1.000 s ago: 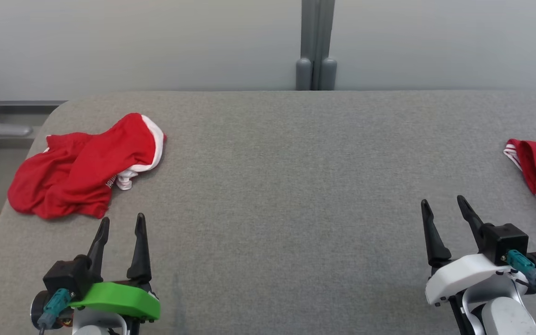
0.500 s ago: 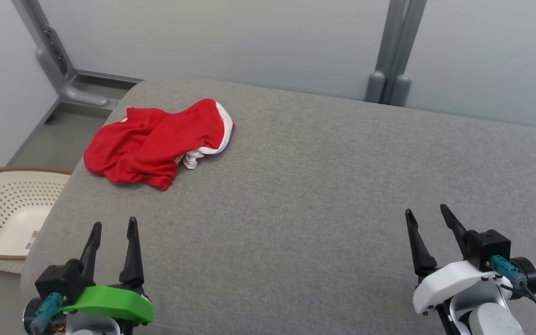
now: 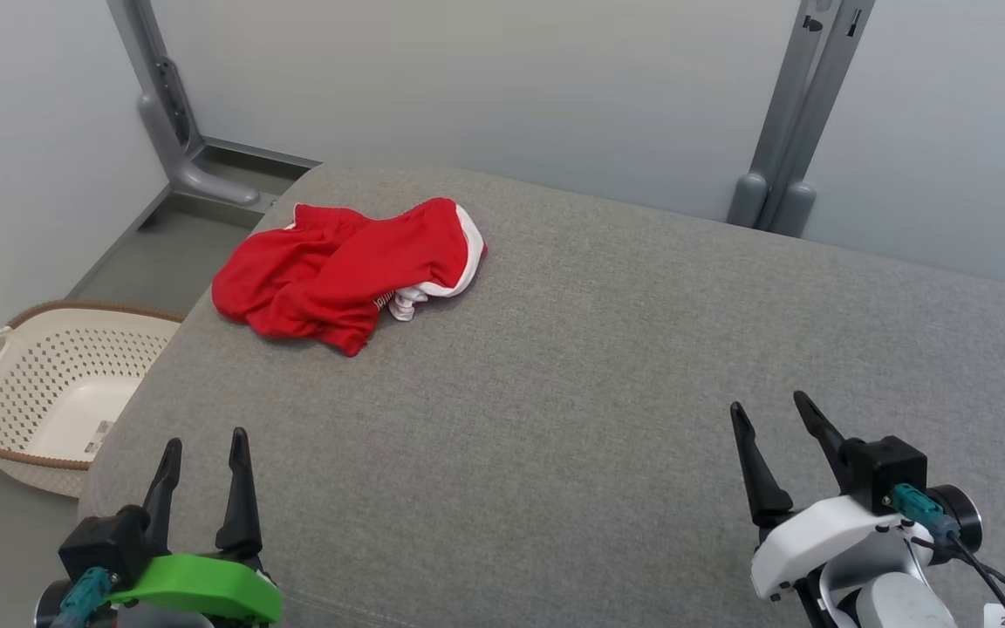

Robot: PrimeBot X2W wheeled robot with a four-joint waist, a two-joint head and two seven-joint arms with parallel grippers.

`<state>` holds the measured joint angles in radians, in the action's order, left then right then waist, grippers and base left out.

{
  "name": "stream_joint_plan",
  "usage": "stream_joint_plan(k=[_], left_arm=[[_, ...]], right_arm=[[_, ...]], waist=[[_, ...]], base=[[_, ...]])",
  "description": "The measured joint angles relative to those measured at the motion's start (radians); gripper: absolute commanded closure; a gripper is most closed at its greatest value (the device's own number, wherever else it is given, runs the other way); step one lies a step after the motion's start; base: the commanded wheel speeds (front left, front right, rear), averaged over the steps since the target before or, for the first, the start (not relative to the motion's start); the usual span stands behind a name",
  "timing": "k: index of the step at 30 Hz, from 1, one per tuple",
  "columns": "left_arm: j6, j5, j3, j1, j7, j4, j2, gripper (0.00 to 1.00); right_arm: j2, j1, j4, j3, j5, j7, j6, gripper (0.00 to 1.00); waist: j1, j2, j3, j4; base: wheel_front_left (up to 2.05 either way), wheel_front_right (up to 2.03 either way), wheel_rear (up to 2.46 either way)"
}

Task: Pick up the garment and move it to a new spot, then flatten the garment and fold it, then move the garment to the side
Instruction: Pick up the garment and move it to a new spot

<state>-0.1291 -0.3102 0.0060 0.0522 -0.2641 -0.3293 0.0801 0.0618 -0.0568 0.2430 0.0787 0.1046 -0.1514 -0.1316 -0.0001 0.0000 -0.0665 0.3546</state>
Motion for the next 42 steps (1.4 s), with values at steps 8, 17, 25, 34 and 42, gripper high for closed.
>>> stream_joint_plan(k=[8,17,25,34,42], left_arm=[[0.000,-0.007,0.006,0.006,0.000,-0.024,-0.003,0.00],[0.000,-0.080,0.001,0.203,0.112,-0.218,0.020,0.00],[0.007,-0.172,0.061,0.438,0.231,-0.432,0.065,0.00],[0.006,-0.264,0.119,0.654,0.280,-0.574,0.127,0.00],[0.006,-0.298,0.126,0.726,0.329,-0.657,0.214,0.00]], right_arm=[[0.002,0.000,0.001,-0.003,0.002,-0.003,0.000,0.00],[0.015,-0.013,-0.032,0.008,-0.003,0.023,0.000,0.00],[0.068,-0.070,-0.099,0.058,-0.010,0.072,0.000,0.00],[0.131,-0.120,-0.243,0.083,-0.013,0.141,0.000,0.00],[0.162,-0.149,-0.316,0.107,-0.013,0.166,0.000,0.00]], waist=[[0.0000,0.0000,0.007,-0.007],[0.0000,0.0000,0.051,-0.007],[0.0000,0.0000,0.136,-0.052],[0.0000,0.0000,0.287,-0.126],[0.0001,0.0000,0.417,-0.204]], base=[[0.00,0.00,0.00],[0.00,0.00,0.00],[0.00,0.00,0.00],[0.00,0.00,0.00],[0.00,0.00,0.00]])
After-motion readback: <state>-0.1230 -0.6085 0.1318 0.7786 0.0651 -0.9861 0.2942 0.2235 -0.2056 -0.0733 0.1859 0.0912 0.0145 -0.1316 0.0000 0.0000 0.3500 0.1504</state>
